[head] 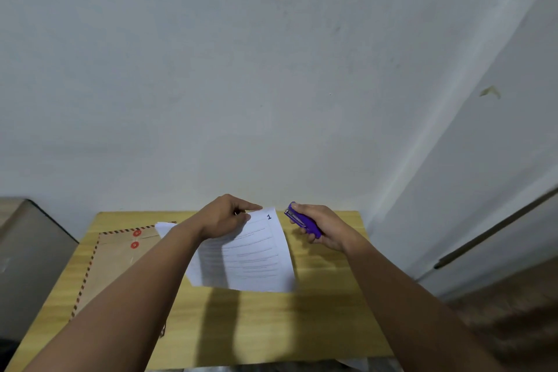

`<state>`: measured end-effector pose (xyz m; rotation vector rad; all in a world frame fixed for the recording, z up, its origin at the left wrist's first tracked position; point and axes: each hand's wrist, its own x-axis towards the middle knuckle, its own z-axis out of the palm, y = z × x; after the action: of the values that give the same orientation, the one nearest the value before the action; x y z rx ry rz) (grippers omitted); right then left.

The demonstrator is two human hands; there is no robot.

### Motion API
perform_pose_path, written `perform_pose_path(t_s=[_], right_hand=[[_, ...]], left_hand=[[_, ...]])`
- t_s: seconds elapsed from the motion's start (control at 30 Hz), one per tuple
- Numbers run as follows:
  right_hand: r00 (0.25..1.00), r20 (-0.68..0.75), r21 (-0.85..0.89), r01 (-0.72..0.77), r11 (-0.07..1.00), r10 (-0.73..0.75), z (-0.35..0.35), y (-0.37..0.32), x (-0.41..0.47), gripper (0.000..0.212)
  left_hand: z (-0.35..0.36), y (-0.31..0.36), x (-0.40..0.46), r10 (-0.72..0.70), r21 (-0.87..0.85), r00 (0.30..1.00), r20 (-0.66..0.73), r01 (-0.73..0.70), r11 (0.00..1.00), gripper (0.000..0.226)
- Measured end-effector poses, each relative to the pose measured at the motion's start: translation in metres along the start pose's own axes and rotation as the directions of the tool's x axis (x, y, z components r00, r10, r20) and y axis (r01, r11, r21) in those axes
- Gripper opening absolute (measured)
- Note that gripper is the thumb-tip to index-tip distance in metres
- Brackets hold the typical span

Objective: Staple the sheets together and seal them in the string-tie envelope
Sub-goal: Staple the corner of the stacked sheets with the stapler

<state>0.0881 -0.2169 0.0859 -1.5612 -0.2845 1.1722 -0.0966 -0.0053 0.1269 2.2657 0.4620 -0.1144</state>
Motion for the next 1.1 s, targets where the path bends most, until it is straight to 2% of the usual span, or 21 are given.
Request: perform_pose_path(t_s=[0.1,0.17,0.33,0.5,0.67,0.83,0.97,1.1], right_hand=[[1.000,-0.019,0.001,0.005,1.000,-0.005,-0.001,-0.001,0.003,0.054],[1.000,-0.019,-0.059,0.019,0.998,-0.020,-0.002,-0.001,0.004,0.060],[0.998,0.035,-0.159,0.065,0.985,-0.060,-0.004,0.000,0.002,0.055],[0.995,0.081,-0.140,0.075,0.987,-0.064,-0.004,-0.006,-0.006,0.038],[0.994,0.105,-0.194,0.053,0.980,-0.033,-0.009,-0.004,-0.004,0.050],[0.991,0.135,-0.207,0.055,0.977,-0.027,-0.008,-0.004,-0.003,0.053],[0.990,0.140,-0.214,0.062,0.975,-0.032,-0.005,-0.003,-0.005,0.036],[0.990,0.133,-0.222,0.067,0.973,-0.038,-0.006,-0.002,-0.004,0.031]], left_hand=[[-0.001,0.006,0.003,0.012,-0.048,1.000,0.022,-0.011,0.999,0.041],[-0.002,0.010,0.003,0.021,-0.070,0.999,0.034,-0.018,0.997,0.041],[-0.003,0.016,0.006,0.011,-0.063,0.997,0.074,-0.007,0.998,0.039],[-0.003,0.017,0.005,0.011,-0.052,0.993,0.119,-0.004,0.999,0.041],[-0.002,0.015,0.003,0.020,-0.038,0.990,0.142,-0.015,0.999,0.044],[0.001,0.020,0.002,0.037,-0.030,0.986,0.163,-0.033,0.999,0.047],[0.005,0.019,0.005,0.043,-0.016,0.982,0.184,-0.040,0.999,0.044],[0.006,0.021,0.006,0.050,0.000,0.980,0.193,-0.051,0.999,0.046]])
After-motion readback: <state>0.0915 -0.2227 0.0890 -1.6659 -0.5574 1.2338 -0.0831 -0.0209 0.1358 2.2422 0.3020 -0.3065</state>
